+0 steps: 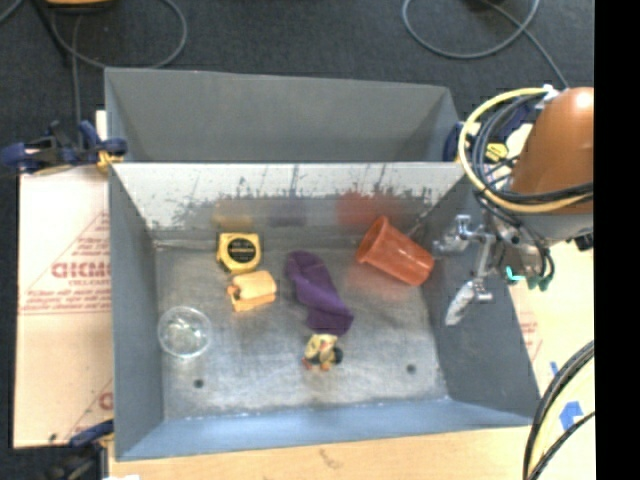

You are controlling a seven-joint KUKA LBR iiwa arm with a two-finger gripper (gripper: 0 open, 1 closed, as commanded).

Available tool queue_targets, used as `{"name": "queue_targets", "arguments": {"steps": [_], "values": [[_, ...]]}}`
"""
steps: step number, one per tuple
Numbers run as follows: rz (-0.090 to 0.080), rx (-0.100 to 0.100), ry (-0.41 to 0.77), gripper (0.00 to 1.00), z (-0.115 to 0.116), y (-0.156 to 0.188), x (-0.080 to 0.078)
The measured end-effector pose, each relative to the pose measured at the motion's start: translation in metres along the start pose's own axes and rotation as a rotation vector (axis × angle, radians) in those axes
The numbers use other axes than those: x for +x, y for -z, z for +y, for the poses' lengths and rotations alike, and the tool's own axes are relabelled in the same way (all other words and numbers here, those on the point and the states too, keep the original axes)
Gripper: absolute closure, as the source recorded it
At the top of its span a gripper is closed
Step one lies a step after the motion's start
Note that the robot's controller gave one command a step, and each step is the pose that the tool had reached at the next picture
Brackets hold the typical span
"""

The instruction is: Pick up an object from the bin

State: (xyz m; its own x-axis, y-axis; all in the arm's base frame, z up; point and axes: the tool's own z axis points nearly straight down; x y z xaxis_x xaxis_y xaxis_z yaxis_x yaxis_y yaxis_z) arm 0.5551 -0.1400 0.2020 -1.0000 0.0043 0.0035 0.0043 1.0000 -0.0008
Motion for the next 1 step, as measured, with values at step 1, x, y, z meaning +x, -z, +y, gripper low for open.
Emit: {"name": "queue_targets", "arguments": {"steps": [1], "values": [[-0.008, 0.002, 0.004, 0.00, 0.0005, 0.0047, -0.0017]]}}
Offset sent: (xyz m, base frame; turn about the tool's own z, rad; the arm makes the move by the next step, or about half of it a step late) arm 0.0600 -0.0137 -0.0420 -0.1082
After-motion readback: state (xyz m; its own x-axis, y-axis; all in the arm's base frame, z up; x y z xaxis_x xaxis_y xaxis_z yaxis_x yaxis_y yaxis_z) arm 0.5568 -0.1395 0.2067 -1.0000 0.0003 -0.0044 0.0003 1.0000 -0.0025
